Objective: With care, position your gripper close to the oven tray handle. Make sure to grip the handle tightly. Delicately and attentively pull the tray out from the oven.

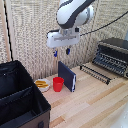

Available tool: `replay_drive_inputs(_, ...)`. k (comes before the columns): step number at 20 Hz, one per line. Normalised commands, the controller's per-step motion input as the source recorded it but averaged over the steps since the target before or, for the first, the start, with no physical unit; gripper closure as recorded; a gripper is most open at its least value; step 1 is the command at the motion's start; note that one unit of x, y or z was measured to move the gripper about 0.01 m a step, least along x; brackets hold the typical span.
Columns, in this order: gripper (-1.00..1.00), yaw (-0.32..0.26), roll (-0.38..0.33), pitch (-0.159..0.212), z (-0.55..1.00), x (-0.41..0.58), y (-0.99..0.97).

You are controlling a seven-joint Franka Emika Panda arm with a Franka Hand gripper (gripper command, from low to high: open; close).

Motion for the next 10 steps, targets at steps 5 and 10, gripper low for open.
replay_drive_inputs(5, -1.00, 0.145, -0.315, -0.038, 0.05, -0.218, -0.29)
replay_drive_inputs(10, -1.00, 0.138, -0.309, -0.029, 0.04, -0.187, -0.32)
